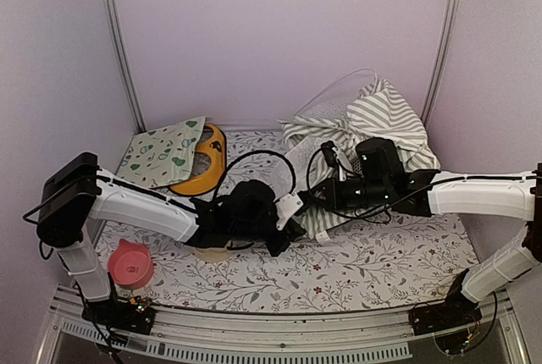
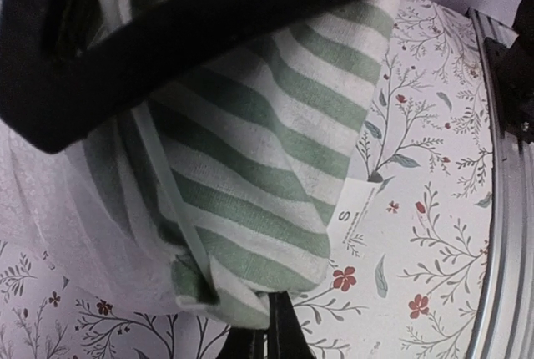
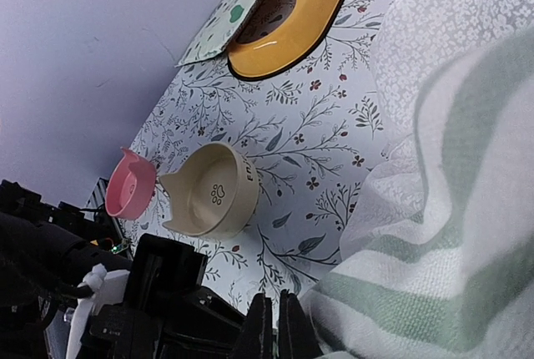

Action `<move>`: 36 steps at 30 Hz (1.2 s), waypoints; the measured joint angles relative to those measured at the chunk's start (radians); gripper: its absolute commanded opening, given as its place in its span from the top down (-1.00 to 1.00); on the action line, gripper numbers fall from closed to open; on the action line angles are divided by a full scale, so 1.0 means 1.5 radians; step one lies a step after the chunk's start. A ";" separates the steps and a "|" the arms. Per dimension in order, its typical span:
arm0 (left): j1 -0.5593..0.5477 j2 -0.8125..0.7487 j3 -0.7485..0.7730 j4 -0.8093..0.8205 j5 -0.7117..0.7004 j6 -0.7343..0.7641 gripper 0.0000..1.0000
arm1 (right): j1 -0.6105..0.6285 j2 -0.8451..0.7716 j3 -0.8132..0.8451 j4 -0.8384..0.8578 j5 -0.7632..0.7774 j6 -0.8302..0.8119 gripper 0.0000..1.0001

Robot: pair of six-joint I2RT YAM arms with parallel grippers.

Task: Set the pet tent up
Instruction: Insert the tent pole into the pole socket of the pet tent.

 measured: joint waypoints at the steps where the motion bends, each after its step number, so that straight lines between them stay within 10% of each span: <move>1: 0.005 0.000 0.000 -0.001 0.008 -0.004 1.00 | 0.001 0.000 0.000 0.000 0.004 -0.002 1.00; 16: 0.038 0.023 0.037 -0.072 0.086 -0.010 1.00 | 0.027 0.036 -0.002 0.011 0.055 -0.025 1.00; 22: 0.058 0.031 0.037 -0.079 0.098 -0.033 0.55 | 0.011 0.058 -0.041 0.092 0.045 -0.021 1.00; 36: 0.091 -0.041 0.016 -0.045 0.093 -0.067 0.27 | -0.066 0.098 -0.178 0.239 -0.066 -0.020 0.95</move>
